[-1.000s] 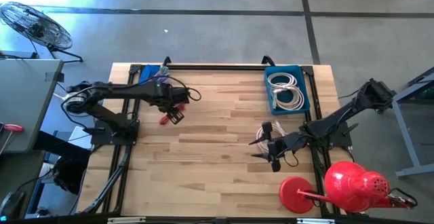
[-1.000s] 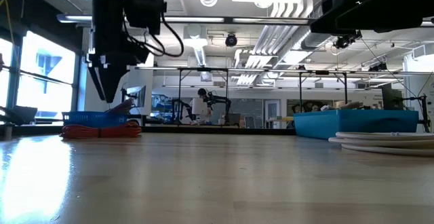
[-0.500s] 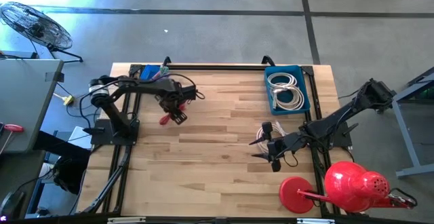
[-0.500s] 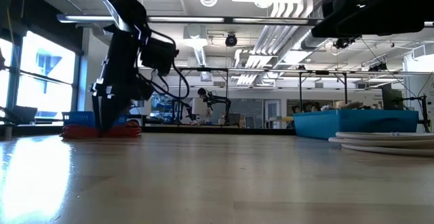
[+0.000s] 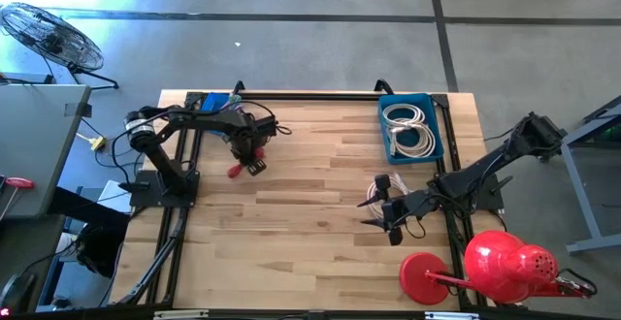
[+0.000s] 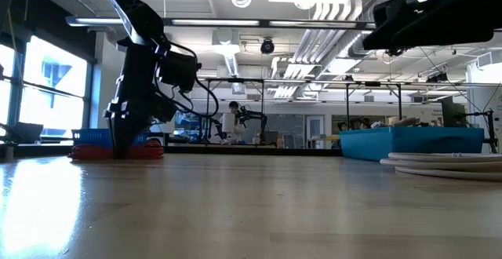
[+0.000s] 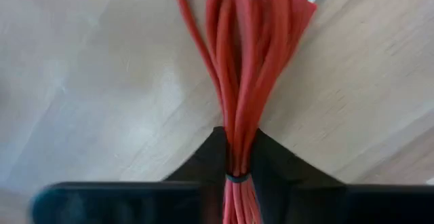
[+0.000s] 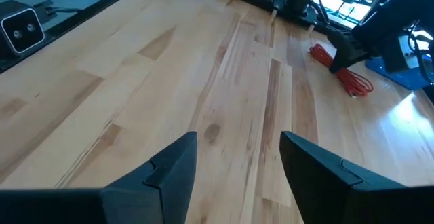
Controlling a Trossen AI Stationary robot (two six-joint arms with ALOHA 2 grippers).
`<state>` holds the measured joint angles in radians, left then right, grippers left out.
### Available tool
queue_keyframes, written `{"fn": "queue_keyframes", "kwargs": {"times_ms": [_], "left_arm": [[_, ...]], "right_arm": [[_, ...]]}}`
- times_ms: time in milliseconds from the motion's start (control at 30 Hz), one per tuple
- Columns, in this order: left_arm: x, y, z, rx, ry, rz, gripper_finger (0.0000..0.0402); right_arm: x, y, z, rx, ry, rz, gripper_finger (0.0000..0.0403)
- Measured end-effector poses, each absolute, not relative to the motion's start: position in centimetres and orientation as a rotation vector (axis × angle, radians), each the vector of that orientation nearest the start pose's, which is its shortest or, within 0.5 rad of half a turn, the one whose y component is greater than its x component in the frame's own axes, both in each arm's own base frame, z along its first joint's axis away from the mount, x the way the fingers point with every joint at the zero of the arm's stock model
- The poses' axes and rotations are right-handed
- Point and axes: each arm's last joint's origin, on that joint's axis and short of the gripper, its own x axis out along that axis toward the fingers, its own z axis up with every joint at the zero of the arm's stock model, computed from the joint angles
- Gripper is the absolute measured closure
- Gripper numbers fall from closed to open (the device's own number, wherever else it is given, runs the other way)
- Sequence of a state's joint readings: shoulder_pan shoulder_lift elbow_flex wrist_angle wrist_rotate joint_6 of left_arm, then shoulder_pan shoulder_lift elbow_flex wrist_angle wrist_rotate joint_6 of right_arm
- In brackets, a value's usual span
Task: Pick & Place USB Port
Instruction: Put the orange USB cable into the left blue bin
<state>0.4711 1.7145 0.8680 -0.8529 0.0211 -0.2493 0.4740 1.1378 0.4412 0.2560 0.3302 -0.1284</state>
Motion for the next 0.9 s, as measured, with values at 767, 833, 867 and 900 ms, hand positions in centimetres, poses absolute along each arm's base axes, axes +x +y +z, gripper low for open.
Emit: {"fn": "queue_keyframes", "kwargs": {"times_ms": [767,833,867,900], "left_arm": [[22.8,10.6,22.0,-0.493,1.316,0.495,0.0362],[22.4,10.6,23.0,-0.465,1.293,0.527,0.0361],[22.2,10.8,23.6,-0.453,1.267,0.551,0.0363],[21.8,11.0,24.3,-0.447,1.243,0.573,0.0366]], "right_arm": [[20.1,9.3,19.1,-0.302,0.402,0.164,0.0199],[20.1,9.3,19.1,-0.302,0.401,0.164,0.0199],[20.1,9.3,19.1,-0.303,0.401,0.165,0.0199],[20.1,9.3,19.1,-0.303,0.401,0.164,0.0199]]}}
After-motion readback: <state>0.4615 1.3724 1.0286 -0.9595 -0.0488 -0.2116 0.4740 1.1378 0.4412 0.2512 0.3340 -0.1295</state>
